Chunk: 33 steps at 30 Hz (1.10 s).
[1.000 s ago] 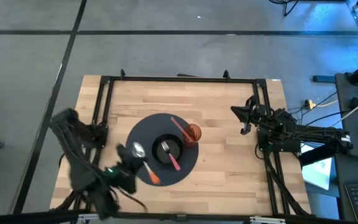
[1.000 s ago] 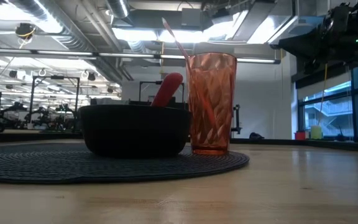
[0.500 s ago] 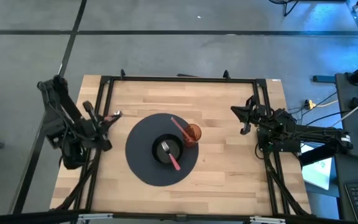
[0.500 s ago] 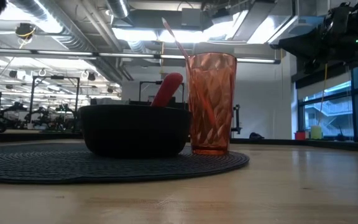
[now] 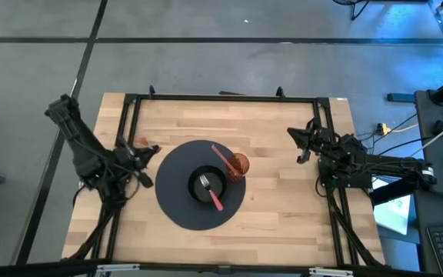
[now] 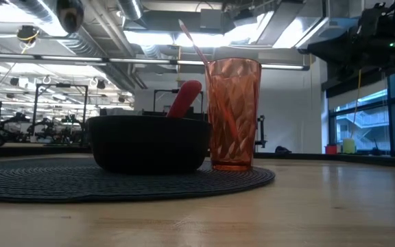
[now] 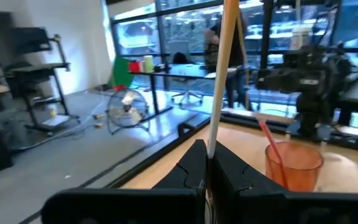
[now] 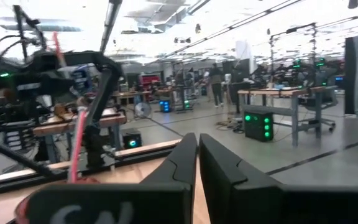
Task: Pick & Place Utensil
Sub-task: Put the orange spoon into the black bowl
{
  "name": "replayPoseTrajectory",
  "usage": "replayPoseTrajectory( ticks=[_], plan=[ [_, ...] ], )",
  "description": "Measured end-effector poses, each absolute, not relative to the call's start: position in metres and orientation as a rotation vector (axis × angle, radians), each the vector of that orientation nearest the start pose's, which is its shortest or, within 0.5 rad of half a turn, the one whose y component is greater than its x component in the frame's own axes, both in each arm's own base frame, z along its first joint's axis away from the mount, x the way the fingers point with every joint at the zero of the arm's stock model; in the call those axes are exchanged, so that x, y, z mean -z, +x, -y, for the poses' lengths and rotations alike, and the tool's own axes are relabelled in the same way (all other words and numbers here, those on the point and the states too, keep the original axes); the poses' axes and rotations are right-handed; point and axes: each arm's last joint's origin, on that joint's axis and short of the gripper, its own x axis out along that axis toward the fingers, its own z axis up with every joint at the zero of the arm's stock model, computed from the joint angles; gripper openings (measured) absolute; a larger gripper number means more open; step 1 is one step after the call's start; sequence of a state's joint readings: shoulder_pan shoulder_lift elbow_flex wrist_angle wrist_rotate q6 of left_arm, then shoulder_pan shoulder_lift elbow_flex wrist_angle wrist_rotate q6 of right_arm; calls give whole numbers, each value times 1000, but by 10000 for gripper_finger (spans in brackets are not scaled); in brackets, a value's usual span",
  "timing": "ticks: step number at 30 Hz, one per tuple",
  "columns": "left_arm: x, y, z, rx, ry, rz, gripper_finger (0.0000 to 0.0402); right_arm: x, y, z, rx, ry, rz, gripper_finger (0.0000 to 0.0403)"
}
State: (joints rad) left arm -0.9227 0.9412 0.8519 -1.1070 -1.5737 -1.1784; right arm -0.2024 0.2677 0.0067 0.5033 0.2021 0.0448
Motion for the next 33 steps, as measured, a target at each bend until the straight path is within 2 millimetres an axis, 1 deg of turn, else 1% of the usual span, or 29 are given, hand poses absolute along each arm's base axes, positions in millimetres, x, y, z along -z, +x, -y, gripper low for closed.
replayPoseTrajectory(
  ticks=[2,5,8,11,14,16,18,20,22,24,26,28,30,32,33],
  plan=[
    [-286,118,98,-687,53,-17,2,-191,107,28,412,46,254,21],
    [-275,136,106,-732,166,-71,2,-191,107,29,434,31,254,21],
    [-264,149,115,-746,279,-125,2,-192,107,29,445,20,254,21],
    [-252,161,120,-760,330,-165,2,-191,107,29,442,30,249,21],
    [-241,171,125,-763,352,-202,2,-190,107,29,438,50,246,21],
    [-235,175,129,-749,398,-238,2,-190,107,29,437,52,248,21],
    [-235,177,133,-726,443,-268,2,-190,107,29,434,56,248,21],
    [-244,181,139,-679,476,-310,2,-191,107,29,428,63,251,21],
    [-260,190,149,-595,513,-355,2,-190,107,29,427,71,251,21],
    [-279,203,157,-450,565,-397,2,-191,107,29,427,71,254,21],
    [-301,216,163,-265,599,-376,2,-191,107,29,426,70,260,21],
    [-325,225,167,-75,630,-293,2,-191,107,29,427,70,261,21],
    [-348,229,167,131,656,-170,2,-191,107,29,426,71,260,21],
    [-370,231,162,305,663,-23,2,-191,107,29,426,71,261,21],
    [-379,231,156,374,663,41,2,-191,107,29,425,72,261,21]
  ],
)
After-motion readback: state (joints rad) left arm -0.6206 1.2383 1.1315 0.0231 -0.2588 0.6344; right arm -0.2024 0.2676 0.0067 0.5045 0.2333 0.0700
